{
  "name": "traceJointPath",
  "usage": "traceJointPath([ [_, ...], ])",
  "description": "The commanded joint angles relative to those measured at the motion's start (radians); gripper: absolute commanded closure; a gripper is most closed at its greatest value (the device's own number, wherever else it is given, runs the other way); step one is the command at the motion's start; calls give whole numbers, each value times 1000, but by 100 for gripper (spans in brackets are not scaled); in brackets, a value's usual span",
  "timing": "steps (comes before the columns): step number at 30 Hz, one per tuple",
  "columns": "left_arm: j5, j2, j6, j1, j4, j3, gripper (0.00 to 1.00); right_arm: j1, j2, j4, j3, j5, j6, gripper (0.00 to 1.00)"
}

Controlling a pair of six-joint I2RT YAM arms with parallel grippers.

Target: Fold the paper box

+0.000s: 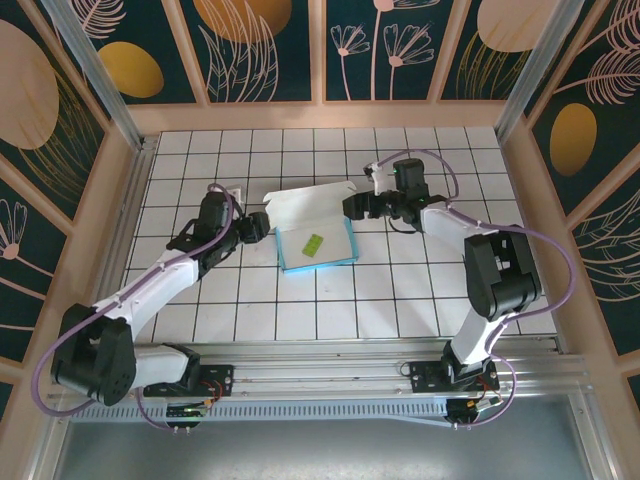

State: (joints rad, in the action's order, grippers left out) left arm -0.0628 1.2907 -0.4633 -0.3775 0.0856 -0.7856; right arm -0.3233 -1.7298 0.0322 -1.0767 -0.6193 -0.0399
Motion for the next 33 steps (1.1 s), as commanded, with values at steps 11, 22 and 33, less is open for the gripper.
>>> traceJointPath([
  [11, -97, 144, 21, 14, -78, -120, 38, -20, -8, 42, -35, 8, -34, 33],
  [22, -154, 206, 21, 15, -98, -156, 49, -34, -20, 33, -63, 9, -32, 45],
  [33, -178, 225, -6, 15, -101, -164, 70, -56, -17, 25, -65, 50, -65, 55],
])
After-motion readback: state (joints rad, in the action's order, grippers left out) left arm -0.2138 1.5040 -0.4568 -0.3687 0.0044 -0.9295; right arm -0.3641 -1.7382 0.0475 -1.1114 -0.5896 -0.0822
